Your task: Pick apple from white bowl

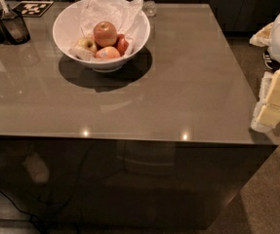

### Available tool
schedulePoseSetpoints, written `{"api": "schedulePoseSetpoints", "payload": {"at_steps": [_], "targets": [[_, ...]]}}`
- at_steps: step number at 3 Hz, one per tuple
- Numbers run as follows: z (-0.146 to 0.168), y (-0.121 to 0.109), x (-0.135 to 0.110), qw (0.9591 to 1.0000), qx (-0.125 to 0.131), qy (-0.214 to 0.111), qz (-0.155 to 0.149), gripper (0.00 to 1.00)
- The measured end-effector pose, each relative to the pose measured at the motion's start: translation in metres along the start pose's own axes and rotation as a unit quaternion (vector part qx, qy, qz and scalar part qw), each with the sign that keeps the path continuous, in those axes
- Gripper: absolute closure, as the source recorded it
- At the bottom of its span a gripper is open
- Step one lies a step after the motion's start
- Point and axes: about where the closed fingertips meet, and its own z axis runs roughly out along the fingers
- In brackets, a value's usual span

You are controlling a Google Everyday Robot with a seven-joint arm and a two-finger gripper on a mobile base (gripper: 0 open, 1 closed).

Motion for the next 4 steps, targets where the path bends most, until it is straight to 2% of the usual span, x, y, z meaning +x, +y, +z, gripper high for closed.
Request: {"api": "schedulePoseSetpoints", "payload": {"at_steps": [1, 2, 3, 4], "targets": [[-0.001, -0.001, -0.002, 1.0, 0.002, -0.002, 0.002, 0.0], [0.004, -0.019, -0.021, 0.9998, -0.009, 0.008, 0.014, 0.0], [0.014, -0.046, -0.05, 0.9992, -0.008, 0.035, 0.017, 0.0], [0.038, -0.061, -0.071, 0.9982, -0.025, 0.054, -0.001, 0.0]]}}
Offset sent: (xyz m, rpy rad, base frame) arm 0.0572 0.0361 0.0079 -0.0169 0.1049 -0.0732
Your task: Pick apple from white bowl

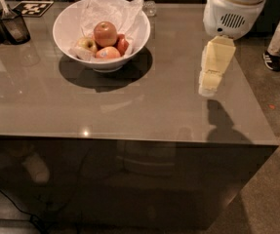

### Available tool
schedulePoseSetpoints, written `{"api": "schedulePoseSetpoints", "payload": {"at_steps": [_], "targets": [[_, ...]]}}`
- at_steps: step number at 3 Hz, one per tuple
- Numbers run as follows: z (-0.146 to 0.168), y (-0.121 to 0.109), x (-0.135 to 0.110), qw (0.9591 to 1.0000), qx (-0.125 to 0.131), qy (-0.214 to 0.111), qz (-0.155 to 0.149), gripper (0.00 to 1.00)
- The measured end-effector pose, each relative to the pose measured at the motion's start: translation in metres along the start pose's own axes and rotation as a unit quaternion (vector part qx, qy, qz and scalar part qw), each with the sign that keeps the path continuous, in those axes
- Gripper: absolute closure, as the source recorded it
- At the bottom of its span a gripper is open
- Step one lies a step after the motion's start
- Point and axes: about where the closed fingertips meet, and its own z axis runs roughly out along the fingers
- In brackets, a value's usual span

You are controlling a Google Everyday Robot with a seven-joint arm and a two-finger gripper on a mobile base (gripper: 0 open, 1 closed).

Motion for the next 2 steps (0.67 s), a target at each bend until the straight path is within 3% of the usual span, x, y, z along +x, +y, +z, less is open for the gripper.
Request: {"api": "schedulePoseSetpoints", "payload": {"at_steps": [1, 2], "targets": [[-0.001, -0.004, -0.006, 0.9999, 0.011, -0.01, -0.002, 0.0], [0.001, -0.012, -0.032, 0.9987, 0.008, -0.049, -0.012, 0.0]]}}
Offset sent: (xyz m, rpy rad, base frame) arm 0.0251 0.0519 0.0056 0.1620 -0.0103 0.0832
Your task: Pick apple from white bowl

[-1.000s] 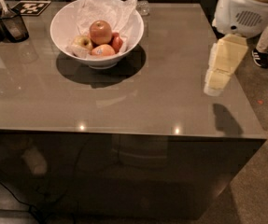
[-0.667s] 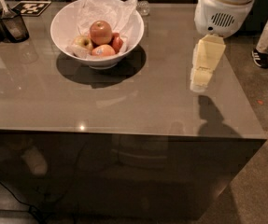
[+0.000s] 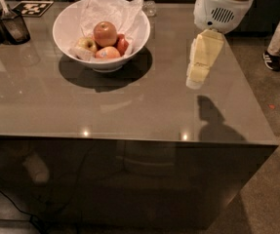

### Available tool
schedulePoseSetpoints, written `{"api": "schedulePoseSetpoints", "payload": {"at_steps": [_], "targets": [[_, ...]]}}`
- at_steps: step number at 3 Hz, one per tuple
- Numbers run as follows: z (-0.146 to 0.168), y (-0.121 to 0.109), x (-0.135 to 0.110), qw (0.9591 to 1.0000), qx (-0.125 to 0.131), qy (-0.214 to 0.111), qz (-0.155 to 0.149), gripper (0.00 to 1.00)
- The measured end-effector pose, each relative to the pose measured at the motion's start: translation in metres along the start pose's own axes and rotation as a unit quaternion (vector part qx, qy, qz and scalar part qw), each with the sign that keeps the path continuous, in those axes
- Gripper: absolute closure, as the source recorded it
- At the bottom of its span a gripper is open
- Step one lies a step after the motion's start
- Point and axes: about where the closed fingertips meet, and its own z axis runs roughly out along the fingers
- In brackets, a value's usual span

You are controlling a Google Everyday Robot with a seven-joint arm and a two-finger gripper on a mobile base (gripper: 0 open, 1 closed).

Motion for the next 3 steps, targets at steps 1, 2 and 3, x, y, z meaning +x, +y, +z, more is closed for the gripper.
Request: {"api": "schedulePoseSetpoints", "payload": {"at_steps": [1, 2, 3], "targets": [[-0.012, -0.012, -0.047, 0.9992, 0.009, -0.029, -0.026, 0.0], [-0.029, -0.025, -0.099, 0.9969, 0.025, -0.036, -0.065, 0.0], [-0.032, -0.029, -0.145, 0.9918, 0.04, -0.038, -0.115, 0.0]]}}
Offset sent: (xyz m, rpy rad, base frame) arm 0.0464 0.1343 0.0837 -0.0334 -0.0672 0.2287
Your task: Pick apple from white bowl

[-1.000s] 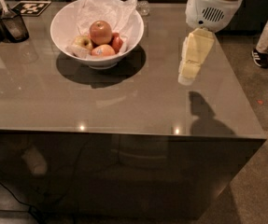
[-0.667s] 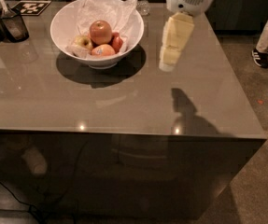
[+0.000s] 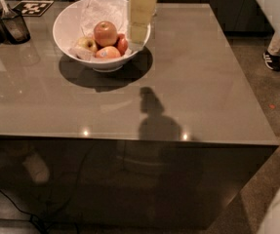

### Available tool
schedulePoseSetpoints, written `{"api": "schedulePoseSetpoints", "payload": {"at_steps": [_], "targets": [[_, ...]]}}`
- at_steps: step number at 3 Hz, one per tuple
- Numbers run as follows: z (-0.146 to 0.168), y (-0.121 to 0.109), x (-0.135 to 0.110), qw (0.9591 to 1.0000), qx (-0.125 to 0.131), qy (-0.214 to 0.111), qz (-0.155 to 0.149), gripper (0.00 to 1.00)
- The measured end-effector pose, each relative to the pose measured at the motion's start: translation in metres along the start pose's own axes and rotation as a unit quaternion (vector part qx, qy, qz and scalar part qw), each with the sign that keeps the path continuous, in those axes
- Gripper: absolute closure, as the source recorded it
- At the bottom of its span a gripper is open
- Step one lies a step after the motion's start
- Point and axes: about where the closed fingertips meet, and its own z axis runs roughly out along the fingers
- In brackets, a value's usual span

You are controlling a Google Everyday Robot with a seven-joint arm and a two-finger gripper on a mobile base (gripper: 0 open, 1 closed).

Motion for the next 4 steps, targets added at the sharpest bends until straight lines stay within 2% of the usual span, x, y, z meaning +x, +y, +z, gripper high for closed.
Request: {"api": "schedulePoseSetpoints", "payload": {"at_steps": [1, 2, 3, 4], "targets": [[0.001, -0.006, -0.008, 0.9999, 0.012, -0.012, -0.001, 0.0], [0.007, -0.019, -0.029, 0.9983, 0.013, -0.051, -0.026, 0.0], [0.021, -0.037, -0.045, 0.9967, 0.003, -0.067, -0.045, 0.0], [0.073, -0.073, -0.067, 0.9965, -0.02, -0.065, -0.049, 0.0]]}}
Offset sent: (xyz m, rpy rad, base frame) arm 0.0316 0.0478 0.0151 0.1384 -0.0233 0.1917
